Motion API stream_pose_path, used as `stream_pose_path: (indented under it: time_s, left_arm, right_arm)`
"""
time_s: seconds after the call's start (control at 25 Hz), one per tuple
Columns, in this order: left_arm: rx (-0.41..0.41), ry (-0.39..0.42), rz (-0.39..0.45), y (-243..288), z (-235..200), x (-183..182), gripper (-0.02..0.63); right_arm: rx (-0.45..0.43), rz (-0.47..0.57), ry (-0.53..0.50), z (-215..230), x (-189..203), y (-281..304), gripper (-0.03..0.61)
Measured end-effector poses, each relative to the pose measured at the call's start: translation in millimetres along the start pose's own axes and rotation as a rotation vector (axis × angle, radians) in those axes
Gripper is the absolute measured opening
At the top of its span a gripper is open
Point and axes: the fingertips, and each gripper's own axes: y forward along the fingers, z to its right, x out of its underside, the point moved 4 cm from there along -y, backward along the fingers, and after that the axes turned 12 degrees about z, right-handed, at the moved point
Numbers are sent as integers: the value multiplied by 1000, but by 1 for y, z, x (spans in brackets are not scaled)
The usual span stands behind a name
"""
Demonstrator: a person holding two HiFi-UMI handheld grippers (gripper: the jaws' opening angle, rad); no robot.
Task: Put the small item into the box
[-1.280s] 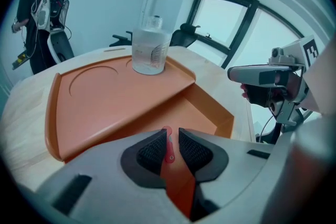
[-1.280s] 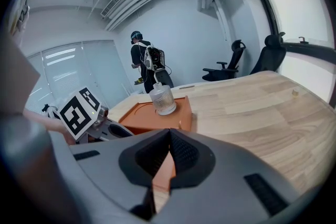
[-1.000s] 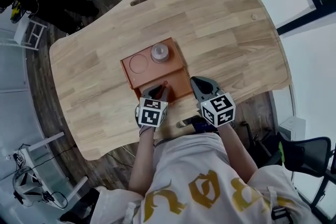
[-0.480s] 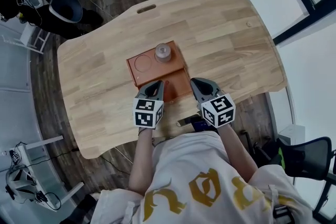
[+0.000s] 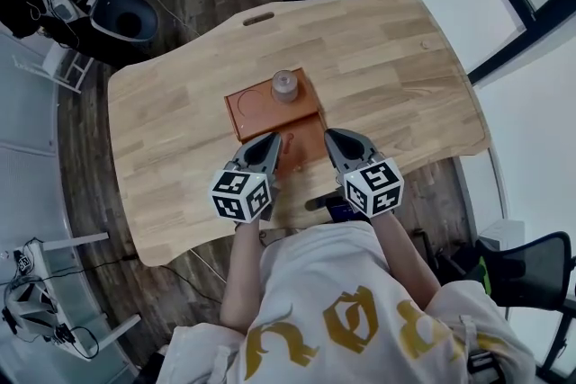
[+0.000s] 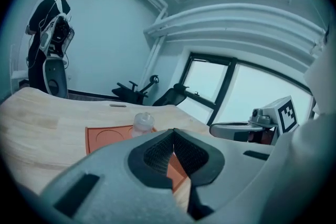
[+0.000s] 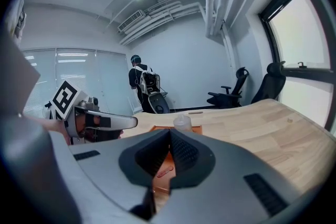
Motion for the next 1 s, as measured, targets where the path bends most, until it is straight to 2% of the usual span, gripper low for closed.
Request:
stream_pose_path:
  time_s: [0.12, 0.48, 0.64, 1.0]
  left_arm:
    - [-10, 10, 33, -4, 2, -8, 9]
    - [-94, 162, 94, -11, -2, -27, 9]
    - [-105, 171, 121, -20, -4, -33, 9]
    - [-114, 171, 122, -24, -9, -33, 9]
  right_arm:
    - [-7, 21, 4, -3, -6, 0, 11]
    - [-34, 72, -8, -11, -23, 5, 11]
    - [-33, 81, -15, -19, -25, 3, 11]
    - [-27, 81, -35, -19, -25, 7, 11]
